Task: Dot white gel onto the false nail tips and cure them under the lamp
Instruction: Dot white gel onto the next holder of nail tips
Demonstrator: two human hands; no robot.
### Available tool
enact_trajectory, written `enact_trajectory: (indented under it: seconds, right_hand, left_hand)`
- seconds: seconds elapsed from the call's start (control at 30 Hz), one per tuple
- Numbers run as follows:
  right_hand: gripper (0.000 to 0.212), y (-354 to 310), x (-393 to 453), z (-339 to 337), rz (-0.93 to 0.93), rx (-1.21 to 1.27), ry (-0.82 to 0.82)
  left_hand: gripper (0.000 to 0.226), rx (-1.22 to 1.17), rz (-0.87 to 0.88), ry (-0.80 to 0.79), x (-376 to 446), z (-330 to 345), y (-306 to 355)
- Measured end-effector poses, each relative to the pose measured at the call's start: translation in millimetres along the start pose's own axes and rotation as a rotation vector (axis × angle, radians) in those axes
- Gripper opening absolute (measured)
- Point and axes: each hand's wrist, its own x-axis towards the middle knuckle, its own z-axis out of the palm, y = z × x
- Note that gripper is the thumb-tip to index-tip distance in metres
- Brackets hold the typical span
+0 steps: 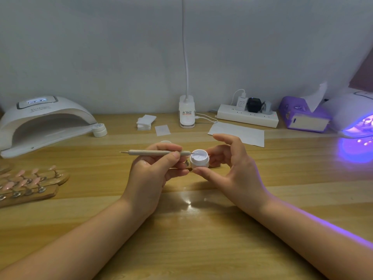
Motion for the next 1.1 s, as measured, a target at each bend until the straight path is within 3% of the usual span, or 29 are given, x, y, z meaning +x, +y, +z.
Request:
enact_trajectory:
  seconds: [0.57,0.83,0.97,1.1]
  right_hand:
    - [0.070,-0.4,0.0,0.3,0.000,0.019,0.016]
    - [0.069,1.9,0.0,0.2,-0.005,-0.032,0.022]
    - [0.069,2.2,0.0,-0.8,0.010,-0.031,0.036]
    - [0.071,2.1,-0.3,-1.3,0.021,-0.027,0.029]
  left_hand:
    - [0.016,0.022,0.014,0.027,-0.6,0.6,-0.5]
    - [0.008,0.082,0.014,0.068,-0.2,1.4,-1.8]
    - [0.029,0.059,0.023,0.116,-0.6,3.6,0.4]
    - [0.036,0.068,0.006,0.167,-0.3,3.7,2.3]
